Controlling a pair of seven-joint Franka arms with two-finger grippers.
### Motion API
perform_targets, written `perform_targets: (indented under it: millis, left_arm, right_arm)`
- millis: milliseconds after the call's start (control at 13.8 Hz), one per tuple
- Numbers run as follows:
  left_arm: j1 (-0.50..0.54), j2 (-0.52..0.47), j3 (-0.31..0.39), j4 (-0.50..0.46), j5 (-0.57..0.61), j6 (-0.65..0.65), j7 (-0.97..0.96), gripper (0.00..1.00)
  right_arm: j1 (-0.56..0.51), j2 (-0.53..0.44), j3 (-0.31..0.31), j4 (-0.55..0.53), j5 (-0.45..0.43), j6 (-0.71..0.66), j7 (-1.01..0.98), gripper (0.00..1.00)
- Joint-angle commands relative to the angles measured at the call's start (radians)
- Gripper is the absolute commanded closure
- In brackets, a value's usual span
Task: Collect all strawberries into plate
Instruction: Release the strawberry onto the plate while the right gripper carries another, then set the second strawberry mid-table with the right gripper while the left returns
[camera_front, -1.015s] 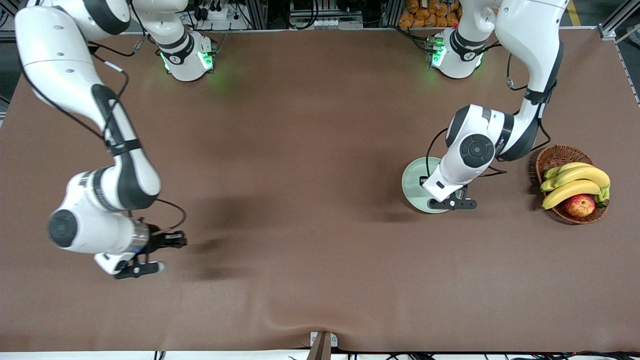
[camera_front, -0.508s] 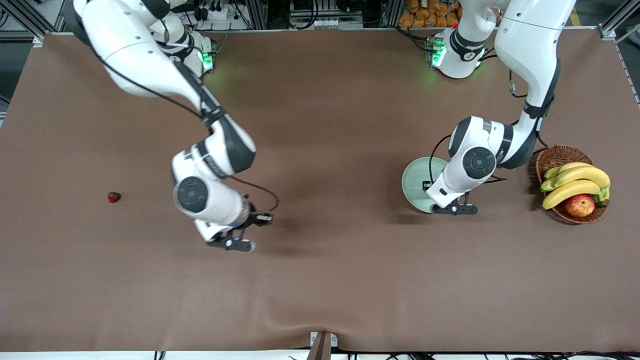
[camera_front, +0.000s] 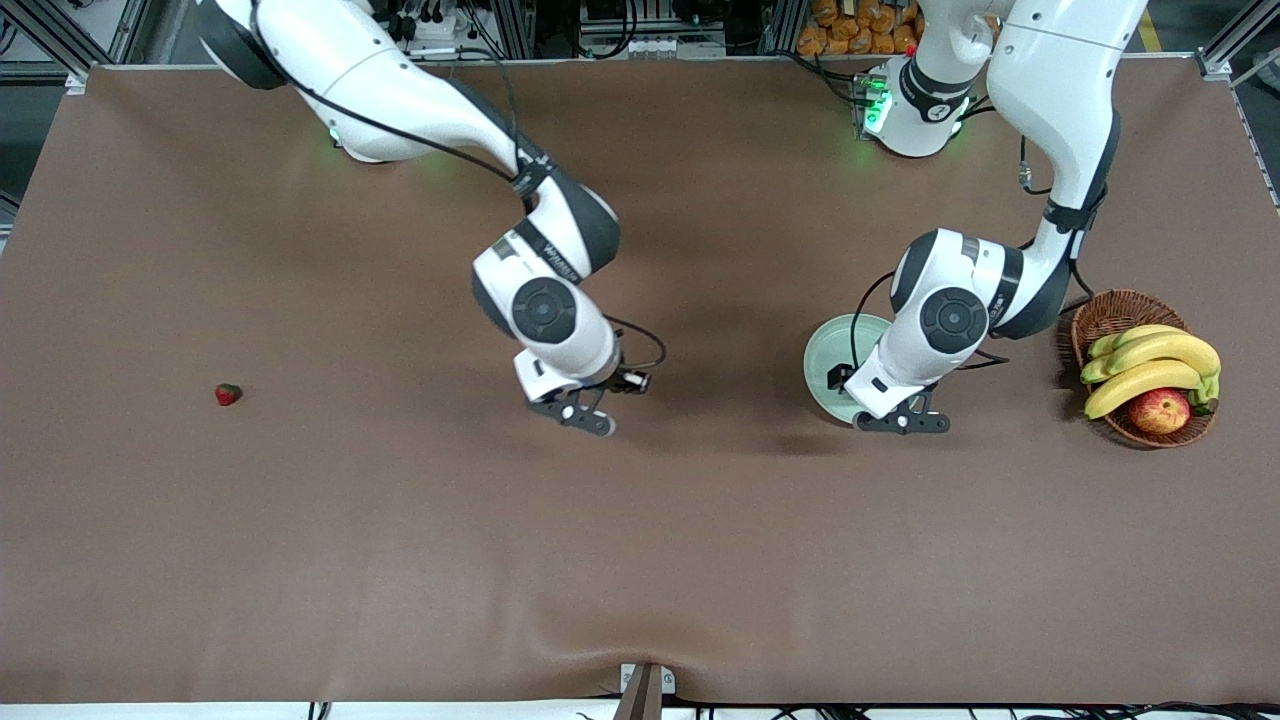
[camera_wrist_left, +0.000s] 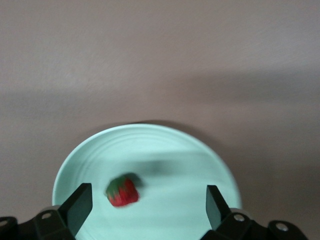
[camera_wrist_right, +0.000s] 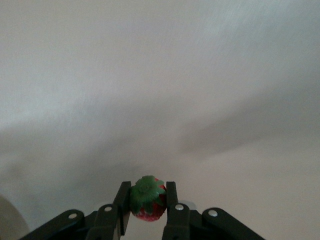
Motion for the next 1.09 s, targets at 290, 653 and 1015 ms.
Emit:
perform_targets:
  millis: [290,653,1015]
  left_arm:
    - [-0.009,-0.002,-0.033,0.1,0.017,-0.039,-0.046,0.0]
    - [-0.032,0.006,-0.033,0.149,0.017,-0.039,-0.053,0.0]
    - [-0.046,0.006,-0.033,0.171,0.017,-0.039,-0.067,0.0]
  right_arm:
    - [0.08,0.104,-0.055,-0.008,-0.021,0.173,0.129,0.56]
    - [0.061,0.083,-0.078,-0.004,-0.05,0.165,0.112,0.0]
    - [-0.078,-0.022,-0.083,-0.005,-0.05,0.038,0.01,0.0]
